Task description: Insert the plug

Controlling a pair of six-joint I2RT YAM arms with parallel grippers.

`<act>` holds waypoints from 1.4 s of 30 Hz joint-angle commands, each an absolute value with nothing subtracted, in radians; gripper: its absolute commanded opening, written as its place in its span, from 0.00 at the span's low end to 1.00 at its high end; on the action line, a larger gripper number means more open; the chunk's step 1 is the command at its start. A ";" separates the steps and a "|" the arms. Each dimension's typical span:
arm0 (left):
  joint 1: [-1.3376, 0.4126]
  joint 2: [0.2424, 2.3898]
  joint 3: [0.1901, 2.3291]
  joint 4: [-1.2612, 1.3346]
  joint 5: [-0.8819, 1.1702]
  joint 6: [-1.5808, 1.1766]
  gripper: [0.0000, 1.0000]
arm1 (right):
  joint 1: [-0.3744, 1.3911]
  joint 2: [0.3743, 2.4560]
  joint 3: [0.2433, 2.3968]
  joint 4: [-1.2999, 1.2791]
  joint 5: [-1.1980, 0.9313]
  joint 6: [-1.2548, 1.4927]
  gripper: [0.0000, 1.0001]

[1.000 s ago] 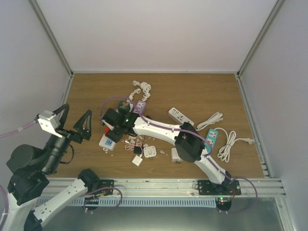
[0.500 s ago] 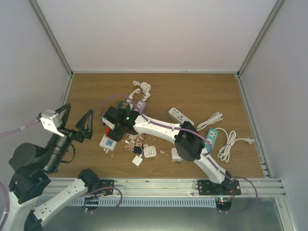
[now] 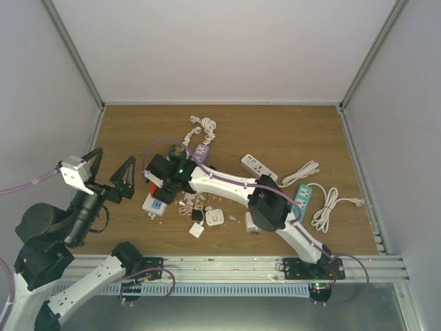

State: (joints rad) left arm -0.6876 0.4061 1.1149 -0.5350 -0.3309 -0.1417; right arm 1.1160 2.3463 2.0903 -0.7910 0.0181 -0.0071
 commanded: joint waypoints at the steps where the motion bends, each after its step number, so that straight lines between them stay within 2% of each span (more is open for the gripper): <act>1: -0.687 0.419 1.112 -0.481 -0.345 -0.119 0.99 | 1.130 2.469 2.057 -0.946 0.070 -0.005 0.37; 20: -0.686 0.424 1.104 -0.491 -0.367 -0.117 0.99 | 1.125 2.623 2.054 -1.006 0.042 0.051 0.40; 23: -0.687 0.443 1.132 -0.529 -0.362 -0.143 0.99 | 1.113 2.571 2.115 -1.005 0.005 0.106 0.48; 26: -0.687 0.490 1.185 -0.576 -0.345 -0.166 0.99 | 1.109 2.447 2.118 -0.902 -0.079 0.146 0.69; 31: -0.687 0.536 1.211 -0.582 -0.308 -0.166 0.99 | 1.108 2.266 2.097 -0.751 -0.156 0.162 0.93; 36: -0.687 0.553 1.212 -0.580 -0.301 -0.166 0.99 | 1.105 2.089 1.943 -0.606 -0.179 0.186 0.99; 42: -0.687 0.574 1.204 -0.596 -0.294 -0.157 0.99 | 1.064 1.857 1.653 -0.448 -0.012 0.280 0.98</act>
